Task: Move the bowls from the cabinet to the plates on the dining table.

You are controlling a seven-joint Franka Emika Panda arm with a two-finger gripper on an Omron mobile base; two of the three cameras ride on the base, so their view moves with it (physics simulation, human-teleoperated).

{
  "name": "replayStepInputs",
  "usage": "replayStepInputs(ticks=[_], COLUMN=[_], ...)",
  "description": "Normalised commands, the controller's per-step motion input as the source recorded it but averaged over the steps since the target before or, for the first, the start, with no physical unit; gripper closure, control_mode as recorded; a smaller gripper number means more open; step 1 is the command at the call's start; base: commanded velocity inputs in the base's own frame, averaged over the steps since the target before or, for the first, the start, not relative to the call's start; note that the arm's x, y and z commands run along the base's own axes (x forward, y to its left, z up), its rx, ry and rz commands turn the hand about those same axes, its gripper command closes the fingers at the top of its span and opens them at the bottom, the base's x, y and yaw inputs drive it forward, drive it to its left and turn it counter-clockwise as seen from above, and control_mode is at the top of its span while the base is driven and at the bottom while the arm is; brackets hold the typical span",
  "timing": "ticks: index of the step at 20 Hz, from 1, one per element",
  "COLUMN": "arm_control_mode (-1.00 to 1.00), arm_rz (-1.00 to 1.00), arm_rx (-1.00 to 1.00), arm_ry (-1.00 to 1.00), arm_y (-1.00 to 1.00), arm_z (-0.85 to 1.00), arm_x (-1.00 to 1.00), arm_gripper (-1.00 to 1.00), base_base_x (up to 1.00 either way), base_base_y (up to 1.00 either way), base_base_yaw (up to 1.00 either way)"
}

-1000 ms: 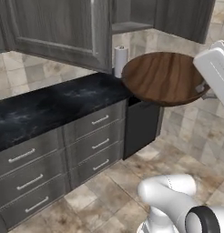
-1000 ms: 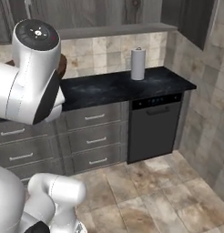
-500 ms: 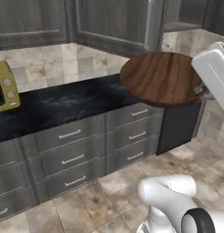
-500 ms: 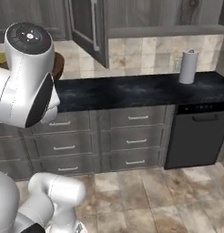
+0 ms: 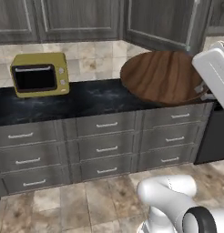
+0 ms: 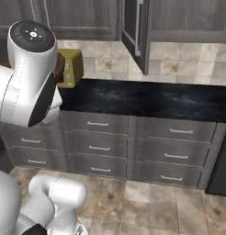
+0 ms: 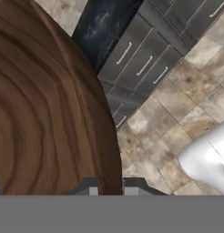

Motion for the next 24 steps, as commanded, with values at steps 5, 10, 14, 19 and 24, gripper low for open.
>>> replayStepInputs(ticks=[5,10,14,19,24], arm_control_mode=[1.00,1.00,1.00,1.00,1.00], arm_rz=[0.00,0.00,0.00,0.00,0.00], arm_rx=[0.00,0.00,0.00,0.00,0.00], arm_ry=[0.00,0.00,0.00,0.00,0.00], arm_y=[0.00,0.00,0.00,0.00,0.00], arm_z=[0.00,0.00,0.00,0.00,0.00], arm_x=[0.00,0.00,0.00,0.00,0.00], arm_gripper=[1.00,1.00,1.00,1.00,1.00], base_base_x=[0.00,0.00,0.00,0.00,0.00], base_base_y=[0.00,0.00,0.00,0.00,0.00], base_base_yaw=[0.50,0.50,0.50,0.50,0.50])
